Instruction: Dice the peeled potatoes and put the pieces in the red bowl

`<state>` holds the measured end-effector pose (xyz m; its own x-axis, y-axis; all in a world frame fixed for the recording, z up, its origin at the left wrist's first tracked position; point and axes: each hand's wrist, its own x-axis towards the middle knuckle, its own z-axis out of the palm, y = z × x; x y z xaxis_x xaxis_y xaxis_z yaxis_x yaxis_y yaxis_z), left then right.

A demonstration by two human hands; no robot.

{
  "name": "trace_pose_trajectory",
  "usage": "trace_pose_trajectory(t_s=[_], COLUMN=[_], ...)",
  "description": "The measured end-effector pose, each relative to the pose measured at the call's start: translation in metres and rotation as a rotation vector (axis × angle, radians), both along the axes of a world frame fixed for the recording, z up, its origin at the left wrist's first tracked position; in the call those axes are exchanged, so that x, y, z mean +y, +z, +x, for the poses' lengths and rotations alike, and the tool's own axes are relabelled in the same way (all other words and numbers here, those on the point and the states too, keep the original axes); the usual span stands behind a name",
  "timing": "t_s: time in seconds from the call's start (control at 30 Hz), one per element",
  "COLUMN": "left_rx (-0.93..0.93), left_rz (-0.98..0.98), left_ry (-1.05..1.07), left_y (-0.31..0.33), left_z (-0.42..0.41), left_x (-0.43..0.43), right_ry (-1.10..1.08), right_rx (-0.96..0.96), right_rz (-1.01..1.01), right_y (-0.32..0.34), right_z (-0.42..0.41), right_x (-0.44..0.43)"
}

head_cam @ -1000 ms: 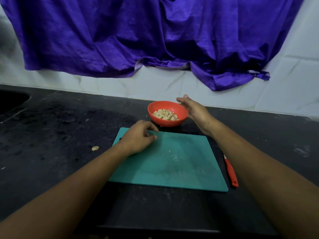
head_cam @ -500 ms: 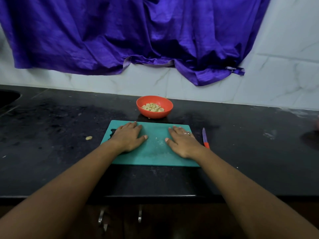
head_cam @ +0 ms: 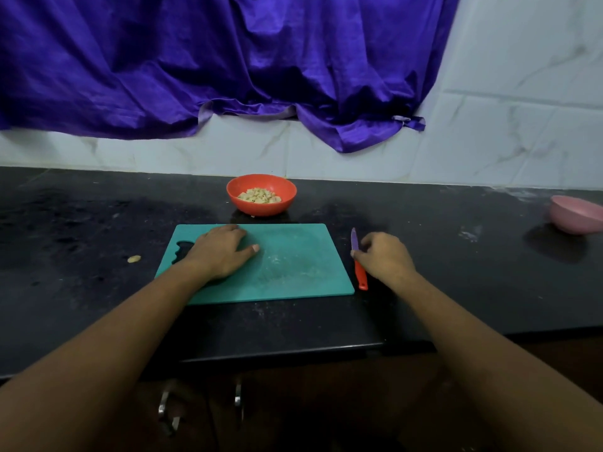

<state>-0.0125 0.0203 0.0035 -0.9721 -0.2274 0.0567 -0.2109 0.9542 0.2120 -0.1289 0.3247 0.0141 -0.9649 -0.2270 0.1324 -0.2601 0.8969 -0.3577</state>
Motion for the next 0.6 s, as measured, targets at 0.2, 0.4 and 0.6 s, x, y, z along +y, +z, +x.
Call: trace_pose_trajectory(t_s=[0.2, 0.4, 0.6], left_rx=[0.000, 0.001, 0.055], left_rz=[0.032, 0.046, 0.038], left_ry=[-0.020, -0.018, -0.003], left_y=[0.003, 0.003, 0.014], left_z=[-0.001, 0.008, 0.008], left_x=[0.010, 0.002, -0.001], right_ry=[0.031, 0.097, 0.148], right_rx=[0.046, 0.053, 0.052], right_rz=[-0.040, 0.032, -0.086], right_y=[0.000, 0.002, 0.011], right_z=[0.008, 0.005, -0.003], right_x=[-0.009, -0.015, -0.009])
